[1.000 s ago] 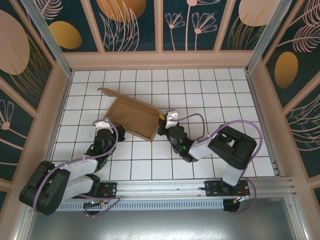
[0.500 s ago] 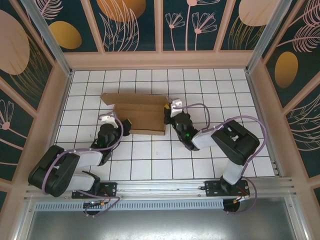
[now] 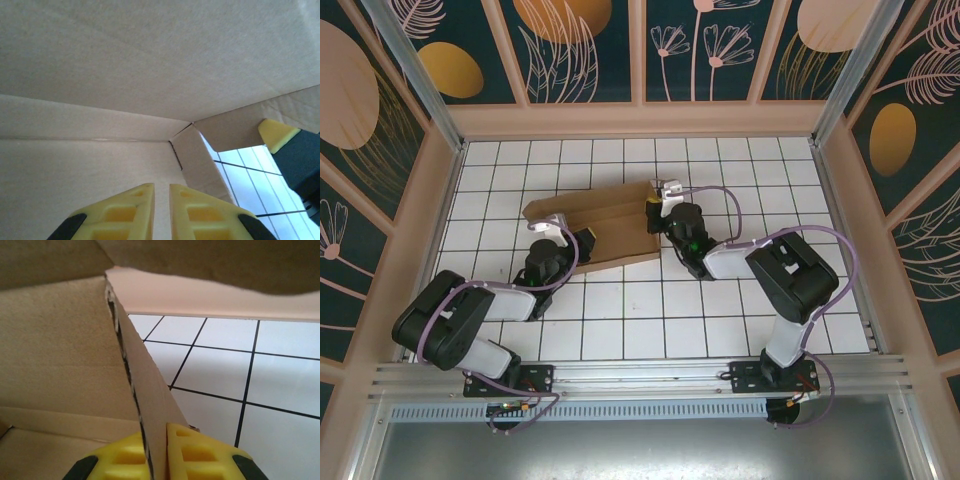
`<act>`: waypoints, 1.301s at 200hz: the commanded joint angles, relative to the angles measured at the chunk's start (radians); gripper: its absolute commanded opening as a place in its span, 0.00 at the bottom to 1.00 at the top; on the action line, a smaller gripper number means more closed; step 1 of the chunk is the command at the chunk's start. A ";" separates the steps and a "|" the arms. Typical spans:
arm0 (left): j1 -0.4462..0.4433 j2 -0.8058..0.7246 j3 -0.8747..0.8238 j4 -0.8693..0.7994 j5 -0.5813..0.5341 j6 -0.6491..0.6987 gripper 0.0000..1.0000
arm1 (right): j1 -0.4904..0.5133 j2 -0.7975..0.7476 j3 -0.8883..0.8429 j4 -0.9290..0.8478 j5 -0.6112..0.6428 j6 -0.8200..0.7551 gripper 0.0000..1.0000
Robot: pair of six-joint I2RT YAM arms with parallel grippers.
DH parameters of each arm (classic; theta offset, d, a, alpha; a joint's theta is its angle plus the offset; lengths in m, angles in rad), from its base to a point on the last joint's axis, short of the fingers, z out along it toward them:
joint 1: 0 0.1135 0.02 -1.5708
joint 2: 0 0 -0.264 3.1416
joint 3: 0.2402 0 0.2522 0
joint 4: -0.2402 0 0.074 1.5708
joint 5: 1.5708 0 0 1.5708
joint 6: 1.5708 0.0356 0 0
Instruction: Fold the paper box
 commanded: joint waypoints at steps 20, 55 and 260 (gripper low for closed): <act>-0.006 0.018 -0.038 0.097 0.018 -0.026 0.14 | 0.091 0.037 -0.127 0.120 0.110 0.021 0.07; -0.006 -0.008 -0.081 0.095 0.013 -0.028 0.12 | 0.144 0.066 -0.196 0.266 0.192 0.006 0.00; -0.006 0.037 -0.079 0.122 0.054 -0.005 0.02 | 0.213 0.061 0.027 -0.174 0.227 0.182 0.00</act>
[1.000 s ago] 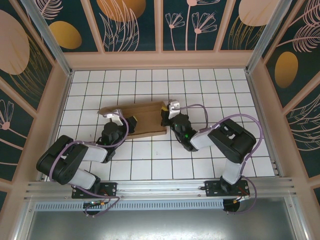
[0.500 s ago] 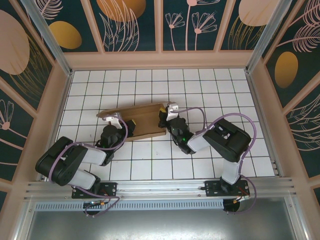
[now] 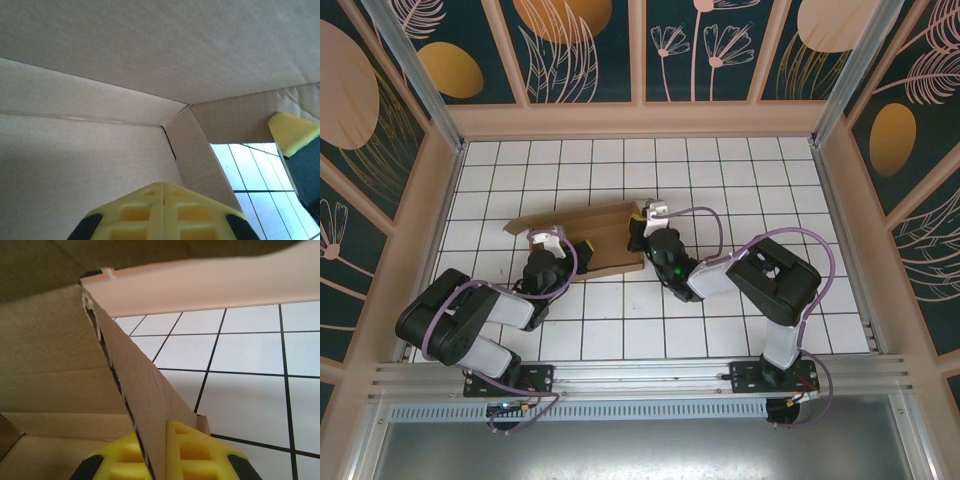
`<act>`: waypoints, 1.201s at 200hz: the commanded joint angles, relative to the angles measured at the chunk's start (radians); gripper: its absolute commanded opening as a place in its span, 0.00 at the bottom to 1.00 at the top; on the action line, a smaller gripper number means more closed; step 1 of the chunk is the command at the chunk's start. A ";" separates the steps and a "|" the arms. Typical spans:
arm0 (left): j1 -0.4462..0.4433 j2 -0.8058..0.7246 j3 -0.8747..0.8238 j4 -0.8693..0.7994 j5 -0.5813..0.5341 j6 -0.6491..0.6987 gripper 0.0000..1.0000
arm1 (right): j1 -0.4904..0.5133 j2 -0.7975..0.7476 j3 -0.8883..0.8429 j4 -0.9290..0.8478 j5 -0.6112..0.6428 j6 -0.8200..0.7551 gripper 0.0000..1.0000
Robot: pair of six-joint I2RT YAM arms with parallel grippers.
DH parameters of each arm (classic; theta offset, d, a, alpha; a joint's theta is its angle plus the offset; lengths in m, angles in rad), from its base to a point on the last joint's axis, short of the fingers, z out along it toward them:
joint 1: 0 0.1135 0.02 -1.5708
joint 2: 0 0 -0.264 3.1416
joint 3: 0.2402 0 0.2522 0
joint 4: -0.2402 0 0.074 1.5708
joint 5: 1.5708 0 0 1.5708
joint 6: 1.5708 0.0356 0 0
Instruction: Fold the paper box
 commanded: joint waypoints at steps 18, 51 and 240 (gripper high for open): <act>-0.006 0.012 0.017 0.048 0.017 0.015 0.02 | 0.016 0.025 0.108 -0.379 -0.002 0.114 0.00; -0.006 0.014 0.019 0.048 0.020 0.018 0.02 | 0.025 0.051 0.144 -0.437 0.016 0.155 0.00; -0.018 -0.141 0.002 -0.078 0.066 -0.016 0.33 | 0.075 0.077 -0.057 -0.218 0.455 0.025 0.00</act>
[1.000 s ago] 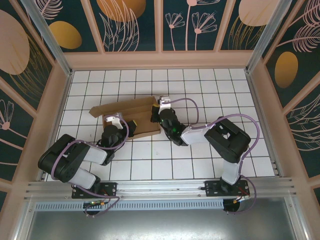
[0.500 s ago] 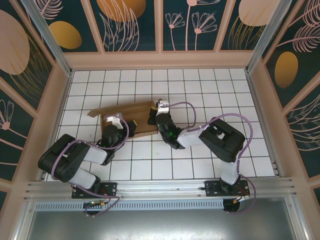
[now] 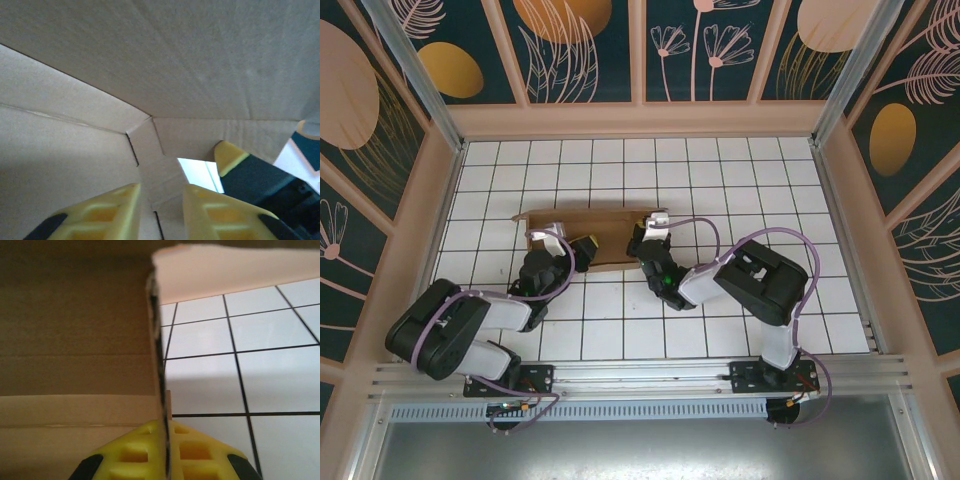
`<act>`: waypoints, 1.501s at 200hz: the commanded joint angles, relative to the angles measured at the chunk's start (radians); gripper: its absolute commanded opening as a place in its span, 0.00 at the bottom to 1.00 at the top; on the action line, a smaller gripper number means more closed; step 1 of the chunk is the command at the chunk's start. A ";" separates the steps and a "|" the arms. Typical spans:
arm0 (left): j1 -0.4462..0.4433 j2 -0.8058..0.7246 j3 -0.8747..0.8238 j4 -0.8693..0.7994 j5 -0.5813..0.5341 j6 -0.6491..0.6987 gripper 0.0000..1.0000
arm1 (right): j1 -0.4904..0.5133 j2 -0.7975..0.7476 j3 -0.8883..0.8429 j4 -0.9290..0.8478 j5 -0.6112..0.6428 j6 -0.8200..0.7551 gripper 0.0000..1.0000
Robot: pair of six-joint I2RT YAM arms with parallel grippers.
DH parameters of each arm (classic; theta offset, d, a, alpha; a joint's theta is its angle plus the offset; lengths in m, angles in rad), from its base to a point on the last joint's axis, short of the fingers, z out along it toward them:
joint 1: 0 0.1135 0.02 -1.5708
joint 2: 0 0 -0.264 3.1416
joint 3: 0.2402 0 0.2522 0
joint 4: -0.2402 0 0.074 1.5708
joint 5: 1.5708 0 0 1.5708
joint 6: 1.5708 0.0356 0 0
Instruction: Fold the paper box
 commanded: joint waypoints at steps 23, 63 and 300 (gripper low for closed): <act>-0.010 -0.097 -0.010 -0.119 0.028 -0.010 0.36 | -0.008 0.004 -0.020 -0.239 0.198 -0.086 0.00; -0.010 -0.150 -0.026 -0.205 0.027 -0.044 0.36 | -0.009 0.008 0.045 -0.318 0.299 -0.106 0.00; 0.279 -0.337 0.346 -0.649 0.023 0.539 0.47 | -0.406 -0.302 0.208 -0.736 -0.845 -0.415 0.00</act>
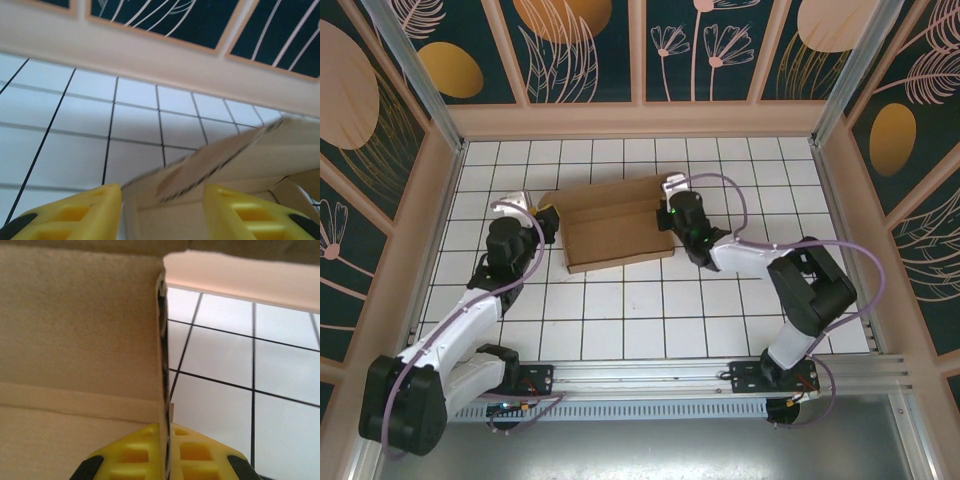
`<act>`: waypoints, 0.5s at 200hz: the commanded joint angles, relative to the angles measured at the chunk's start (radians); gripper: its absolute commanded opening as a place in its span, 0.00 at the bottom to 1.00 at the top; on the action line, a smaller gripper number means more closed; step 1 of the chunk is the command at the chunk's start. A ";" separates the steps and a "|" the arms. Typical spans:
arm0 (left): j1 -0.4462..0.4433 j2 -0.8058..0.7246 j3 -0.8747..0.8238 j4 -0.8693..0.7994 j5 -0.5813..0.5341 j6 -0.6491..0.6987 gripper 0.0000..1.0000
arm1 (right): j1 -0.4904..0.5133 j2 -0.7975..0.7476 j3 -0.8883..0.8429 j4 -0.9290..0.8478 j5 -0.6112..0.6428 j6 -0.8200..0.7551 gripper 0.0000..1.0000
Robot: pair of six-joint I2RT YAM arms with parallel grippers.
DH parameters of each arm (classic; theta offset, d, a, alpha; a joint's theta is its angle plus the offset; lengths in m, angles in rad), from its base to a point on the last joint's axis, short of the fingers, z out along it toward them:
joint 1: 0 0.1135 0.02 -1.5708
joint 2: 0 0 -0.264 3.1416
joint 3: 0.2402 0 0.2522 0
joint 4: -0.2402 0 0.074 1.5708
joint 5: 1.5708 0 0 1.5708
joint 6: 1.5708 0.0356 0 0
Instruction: Fold the paper box
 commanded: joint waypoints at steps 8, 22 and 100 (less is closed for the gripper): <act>0.049 0.080 0.082 0.083 0.226 0.129 0.47 | -0.113 -0.040 0.120 -0.241 -0.416 -0.098 0.00; 0.056 0.121 0.111 0.088 0.299 0.187 0.47 | -0.165 -0.025 0.171 -0.319 -0.511 -0.162 0.00; 0.138 0.304 0.190 0.169 0.699 0.338 0.48 | -0.343 0.043 0.293 -0.495 -0.766 -0.410 0.00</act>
